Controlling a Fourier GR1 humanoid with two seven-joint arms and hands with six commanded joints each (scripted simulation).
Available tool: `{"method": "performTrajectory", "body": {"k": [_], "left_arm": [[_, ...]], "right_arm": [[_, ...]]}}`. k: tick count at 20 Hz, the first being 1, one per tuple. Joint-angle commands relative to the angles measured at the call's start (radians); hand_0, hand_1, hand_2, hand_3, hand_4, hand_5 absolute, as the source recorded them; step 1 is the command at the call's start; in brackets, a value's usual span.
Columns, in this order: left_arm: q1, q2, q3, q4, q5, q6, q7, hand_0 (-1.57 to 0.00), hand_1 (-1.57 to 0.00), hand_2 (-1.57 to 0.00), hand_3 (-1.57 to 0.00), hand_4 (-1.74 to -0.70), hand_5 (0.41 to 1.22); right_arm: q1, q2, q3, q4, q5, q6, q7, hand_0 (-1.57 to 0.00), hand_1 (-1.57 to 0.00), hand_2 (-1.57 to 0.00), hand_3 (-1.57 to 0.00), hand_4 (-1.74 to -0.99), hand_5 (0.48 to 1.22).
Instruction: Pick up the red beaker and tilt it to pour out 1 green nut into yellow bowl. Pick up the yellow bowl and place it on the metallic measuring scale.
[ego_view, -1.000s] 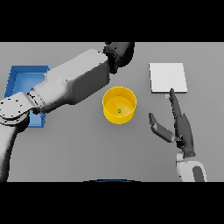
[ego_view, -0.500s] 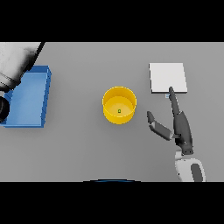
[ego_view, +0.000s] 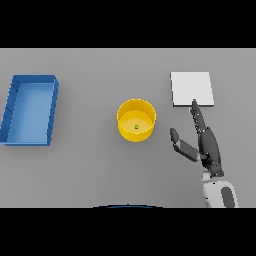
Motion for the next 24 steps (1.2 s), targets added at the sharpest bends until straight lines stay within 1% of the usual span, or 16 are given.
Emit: {"method": "performTrajectory", "body": {"k": [1, 2, 3, 5, 6, 7, 10, 11, 12, 14, 15, 18, 19, 21, 23, 24], "left_arm": [[0.027, 0.011, 0.015, -0.01, 0.034, 0.015, 0.015, -1.57, -1.57, -1.57, -1.54, -1.74, 1.221], [0.067, 0.015, 0.031, -0.014, 0.077, 0.048, 0.078, -1.57, -1.57, -1.57, -1.55, -1.74, 1.221], [0.094, 0.025, 0.047, -0.031, 0.116, 0.069, 0.107, -1.57, -1.57, -1.57, -1.55, -1.74, 1.221], [0.175, 0.051, 0.075, -0.104, 0.195, 0.11, 0.125, -1.57, -1.57, -1.57, -1.52, -1.74, 1.221], [0.22, 0.066, 0.081, -0.145, 0.228, 0.118, 0.157, -1.57, -1.57, -1.57, -1.49, -1.74, 1.221], [0.267, 0.07, 0.082, -0.194, 0.26, 0.142, 0.196, -1.57, -1.57, -1.57, -1.46, -1.74, 1.221], [0.43, 0.107, 0.094, -0.392, 0.359, 0.221, 0.257, -1.57, -1.57, -1.57, -1.37, -1.74, 1.221], [0.478, 0.119, 0.087, -0.46, 0.379, 0.255, 0.294, -1.57, -1.57, -1.57, -1.37, -1.74, 1.221], [0.527, 0.133, 0.089, -0.522, 0.405, 0.287, 0.31, -1.57, -1.57, -1.57, -1.38, -1.74, 1.221], [0.611, 0.152, 0.078, -0.627, 0.444, 0.347, 0.352, -1.57, -1.57, -1.57, -1.38, -1.74, 1.221], [0.64, 0.158, 0.072, -0.67, 0.462, 0.371, 0.366, -1.57, -1.57, -1.57, -1.39, -1.74, 1.221], [0.737, 0.163, 0.045, -0.77, 0.501, 0.447, 0.382, -1.57, -1.57, -1.57, -1.39, -1.74, 1.221], [0.756, 0.168, 0.032, -0.785, 0.509, 0.454, 0.395, -1.57, -1.57, -1.57, -1.38, -1.74, 1.221], [0.782, 0.182, 0.014, -0.832, 0.534, 0.473, 0.411, -1.57, -1.57, -1.57, -1.38, -1.74, 1.076], [0.793, 0.206, -0.003, -0.872, 0.578, 0.44, 0.442, -1.57, -1.57, -1.57, -1.37, -1.73, 0.955], [0.801, 0.215, -0.021, -0.896, 0.593, 0.415, 0.445, -1.57, -1.57, -1.57, -1.41, -1.66, 0.888]], "right_arm": [[0.001, 0.01, 0.007, 0.004, -0.008, 0.007, -0.002, 0.0, 0.0, 0.0, 0.0, -1.141, 0.657], [-0.007, 0.007, 0.004, 0.006, -0.012, 0.011, 0.001, 0.0, 0.0, 0.0, 0.0, -1.148, 0.663], [-0.001, 0.005, 0.006, 0.006, -0.007, 0.01, -0.002, 0.0, 0.0, 0.0, 0.0, -1.157, 0.666], [-0.016, 0.0, 0.01, 0.016, 0.009, 0.006, 0.004, 0.0, 0.0, 0.0, 0.0, -1.168, 0.68], [-0.007, 0.001, 0.012, 0.022, 0.009, 0.007, -0.014, 0.0, 0.0, 0.0, 0.0, -1.181, 0.687], [-0.009, -0.002, 0.015, 0.021, 0.018, 0.005, -0.011, 0.0, 0.0, 0.0, 0.0, -1.188, 0.696], [-0.014, -0.006, 0.014, 0.01, 0.024, 0.002, 0.006, 0.0, 0.0, 0.0, 0.0, -1.194, 0.703], [-0.01, -0.003, 0.018, 0.014, 0.032, -0.003, 0.001, 0.0, 0.0, 0.0, 0.0, -1.199, 0.707], [-0.003, -0.008, 0.017, 0.007, 0.026, 0.004, -0.011, 0.0, 0.0, 0.0, 0.0, -1.202, 0.709], [-0.008, -0.001, 0.022, 0.036, 0.039, -0.002, -0.005, 0.0, 0.0, 0.0, 0.0, -1.205, 0.704], [-0.008, -0.009, 0.017, 0.029, 0.038, -0.002, -0.007, 0.0, 0.0, 0.0, 0.0, -1.202, 0.699], [-0.013, 0.002, 0.016, 0.034, 0.029, -0.004, -0.012, 0.0, 0.0, 0.0, 0.0, -1.195, 0.69], [-0.011, -0.001, 0.014, 0.032, 0.028, -0.005, -0.012, 0.0, 0.0, 0.0, 0.0, -1.186, 0.687], [-0.003, -0.003, 0.013, 0.025, 0.019, 0.003, -0.01, 0.0, 0.0, 0.0, 0.0, -1.17, 0.683], [-0.017, 0.005, 0.015, 0.039, 0.029, -0.007, -0.002, 0.0, 0.0, 0.0, 0.0, -1.168, 0.679], [-0.033, -0.002, 0.007, 0.04, 0.023, -0.004, 0.01, 0.0, 0.0, 0.0, 0.0, -1.165, 0.678]]}}
